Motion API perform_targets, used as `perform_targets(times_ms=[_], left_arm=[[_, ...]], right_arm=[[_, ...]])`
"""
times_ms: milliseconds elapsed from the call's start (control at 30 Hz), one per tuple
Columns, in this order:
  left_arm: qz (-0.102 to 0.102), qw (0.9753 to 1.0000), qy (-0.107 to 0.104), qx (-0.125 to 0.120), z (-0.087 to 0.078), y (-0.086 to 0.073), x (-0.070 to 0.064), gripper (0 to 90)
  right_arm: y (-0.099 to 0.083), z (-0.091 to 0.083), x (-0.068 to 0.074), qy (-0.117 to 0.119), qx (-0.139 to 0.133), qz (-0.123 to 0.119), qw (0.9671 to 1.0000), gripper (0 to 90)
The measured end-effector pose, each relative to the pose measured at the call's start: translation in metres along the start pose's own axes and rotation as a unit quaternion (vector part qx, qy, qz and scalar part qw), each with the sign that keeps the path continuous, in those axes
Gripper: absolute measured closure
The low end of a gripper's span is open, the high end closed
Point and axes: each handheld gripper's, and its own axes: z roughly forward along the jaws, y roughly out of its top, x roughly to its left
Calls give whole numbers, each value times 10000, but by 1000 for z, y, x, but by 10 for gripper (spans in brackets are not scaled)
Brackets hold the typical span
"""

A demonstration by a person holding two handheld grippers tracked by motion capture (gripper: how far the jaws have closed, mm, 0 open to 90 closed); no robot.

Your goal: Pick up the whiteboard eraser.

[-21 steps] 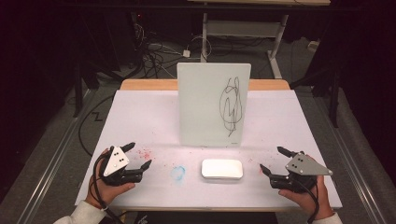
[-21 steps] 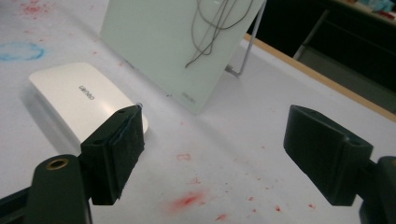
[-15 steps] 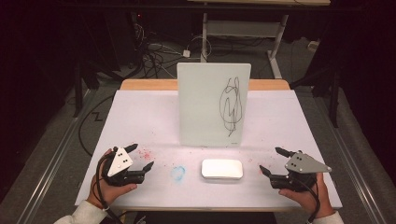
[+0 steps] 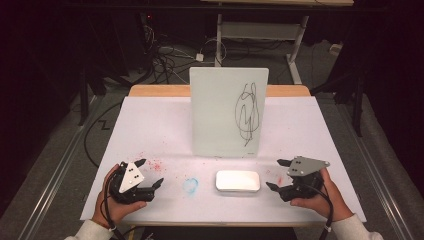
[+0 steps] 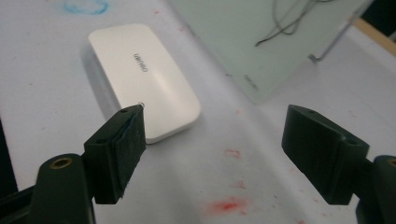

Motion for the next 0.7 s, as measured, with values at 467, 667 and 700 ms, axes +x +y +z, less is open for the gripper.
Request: perform_targets(times_ms=[467, 667, 700], left_arm=[[-10, 10000, 20, 52, -3, -2, -2, 179], [11, 10000, -19, 69, -2, -3, -2, 179], [12, 10000, -49, 61, -3, -3, -2, 178]], right_arm=[[54, 47, 20, 903, 991, -1050, 9854, 232], [65, 68, 24, 1179, 1285, -1293, 9762, 232], [68, 75, 25, 1262, 1438, -1375, 9718, 232]])
